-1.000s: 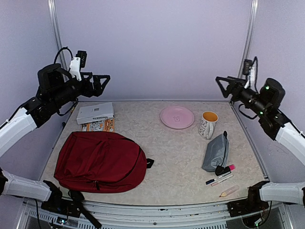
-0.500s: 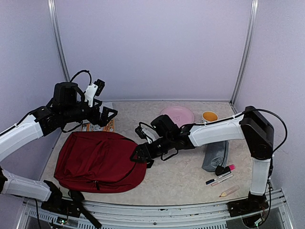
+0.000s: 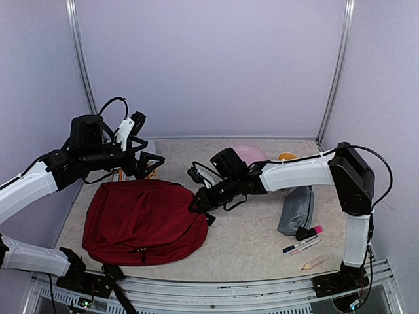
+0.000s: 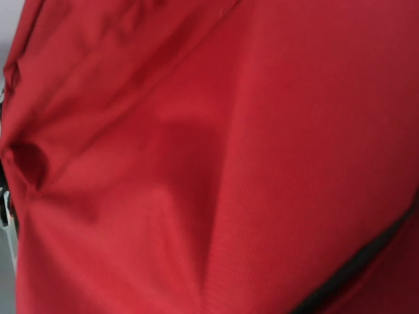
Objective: Pack the student bag
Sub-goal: Pick up the student bag from the center of the board, then pass from the right arm to the left
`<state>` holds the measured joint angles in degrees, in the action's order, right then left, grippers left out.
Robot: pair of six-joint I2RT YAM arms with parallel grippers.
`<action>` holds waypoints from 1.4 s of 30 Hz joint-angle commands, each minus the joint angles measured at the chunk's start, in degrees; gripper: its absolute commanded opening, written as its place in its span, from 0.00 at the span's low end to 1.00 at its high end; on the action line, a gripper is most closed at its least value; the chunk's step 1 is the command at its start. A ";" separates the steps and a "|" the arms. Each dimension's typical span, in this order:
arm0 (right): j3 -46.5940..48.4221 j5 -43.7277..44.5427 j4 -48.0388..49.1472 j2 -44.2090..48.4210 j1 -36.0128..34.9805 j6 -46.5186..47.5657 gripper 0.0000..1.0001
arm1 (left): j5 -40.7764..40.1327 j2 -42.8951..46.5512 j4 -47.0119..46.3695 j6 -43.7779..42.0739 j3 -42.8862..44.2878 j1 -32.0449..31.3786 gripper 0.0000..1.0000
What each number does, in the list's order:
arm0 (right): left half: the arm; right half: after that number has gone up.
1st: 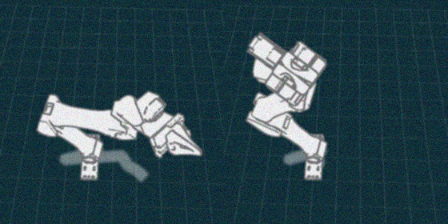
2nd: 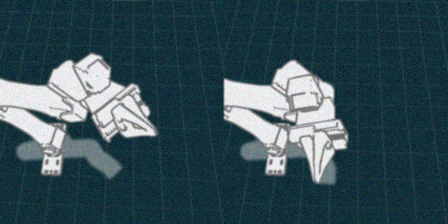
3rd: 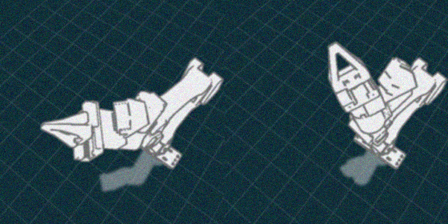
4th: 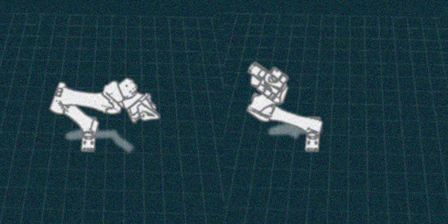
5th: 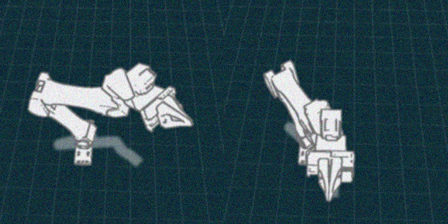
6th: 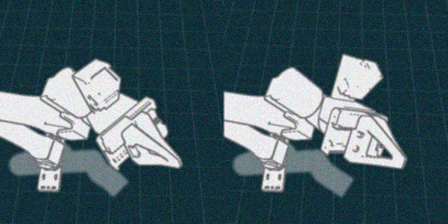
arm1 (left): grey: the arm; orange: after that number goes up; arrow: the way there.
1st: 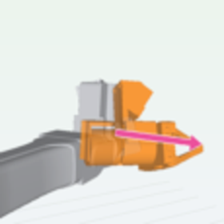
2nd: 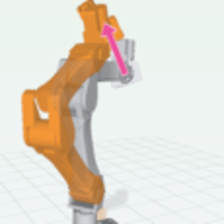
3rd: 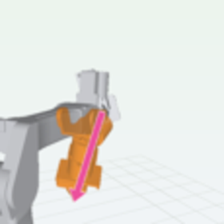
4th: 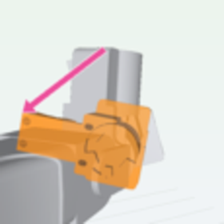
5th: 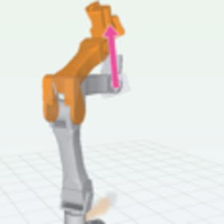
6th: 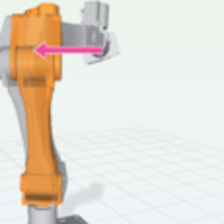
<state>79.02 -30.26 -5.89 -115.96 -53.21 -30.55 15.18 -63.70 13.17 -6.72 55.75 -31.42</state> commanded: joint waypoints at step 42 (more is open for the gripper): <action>17.31 -22.71 -12.59 14.57 14.44 31.39 0.00 | -12.43 -12.84 -2.63 -11.85 -10.86 -16.43 0.78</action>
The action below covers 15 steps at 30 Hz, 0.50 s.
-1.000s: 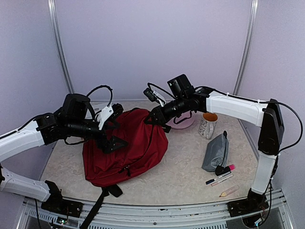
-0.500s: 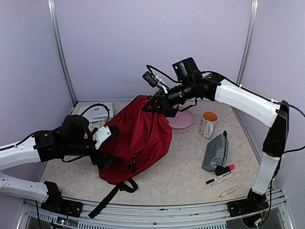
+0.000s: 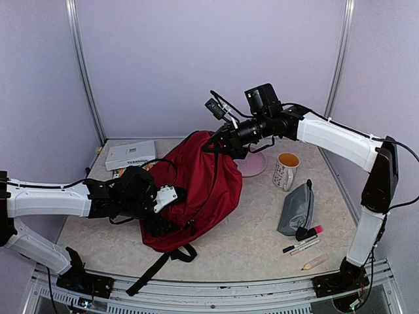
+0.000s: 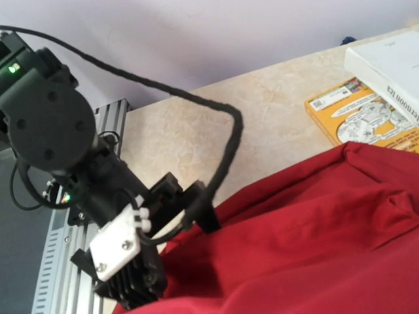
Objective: Pack the student bag
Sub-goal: Pass from the right arm to the left
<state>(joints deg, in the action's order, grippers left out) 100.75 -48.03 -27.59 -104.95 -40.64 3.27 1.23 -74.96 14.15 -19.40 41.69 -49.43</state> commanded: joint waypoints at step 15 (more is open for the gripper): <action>-10.26 56.24 4.69 12.16 0.38 -13.61 0.58 | 13.39 -1.65 -4.49 11.95 8.07 5.68 0.00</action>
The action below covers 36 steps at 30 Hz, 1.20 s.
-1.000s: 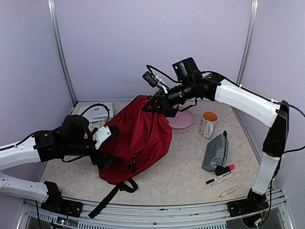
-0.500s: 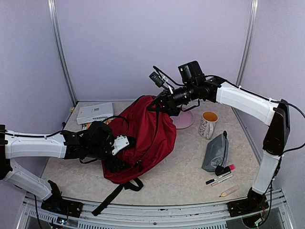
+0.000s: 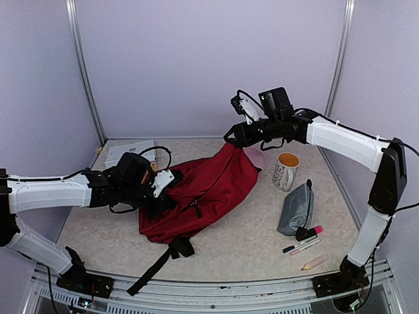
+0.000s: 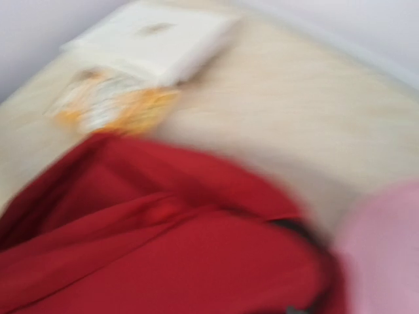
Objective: Pack the student bag
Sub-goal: Pass from the right arm to the left, then pick up the largest pocket of the bag from the student bag.
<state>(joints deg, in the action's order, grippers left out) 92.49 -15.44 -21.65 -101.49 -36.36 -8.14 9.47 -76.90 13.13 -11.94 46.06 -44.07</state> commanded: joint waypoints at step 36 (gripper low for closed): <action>-27.80 30.96 12.73 6.80 -30.99 -22.95 0.27 | 13.71 -1.21 -1.89 8.38 7.46 0.88 0.00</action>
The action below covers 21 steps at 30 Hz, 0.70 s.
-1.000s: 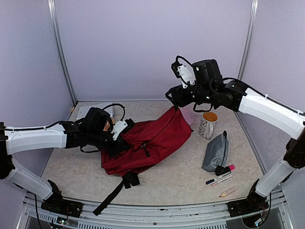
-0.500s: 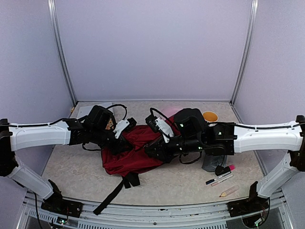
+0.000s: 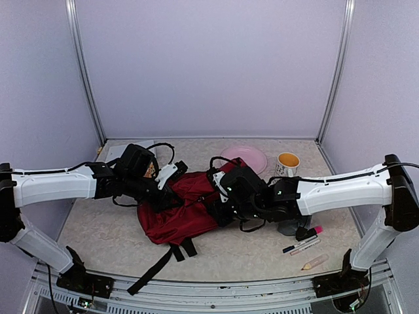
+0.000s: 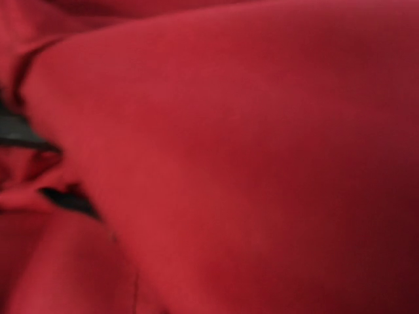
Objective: Pack the student bag
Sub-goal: Pick up the largest pocket of the bag from the student bag.
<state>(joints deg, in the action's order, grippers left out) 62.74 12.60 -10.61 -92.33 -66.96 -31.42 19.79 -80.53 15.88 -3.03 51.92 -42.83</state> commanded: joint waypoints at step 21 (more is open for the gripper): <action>2.68 3.11 6.84 -4.12 1.27 2.67 0.00 | 0.98 3.19 -3.17 -2.03 1.36 -0.87 0.00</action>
<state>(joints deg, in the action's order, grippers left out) 65.89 14.41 -3.22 -98.10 -66.43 -28.05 20.58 -80.05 15.90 -3.60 51.92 -43.22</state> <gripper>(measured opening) 0.017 0.018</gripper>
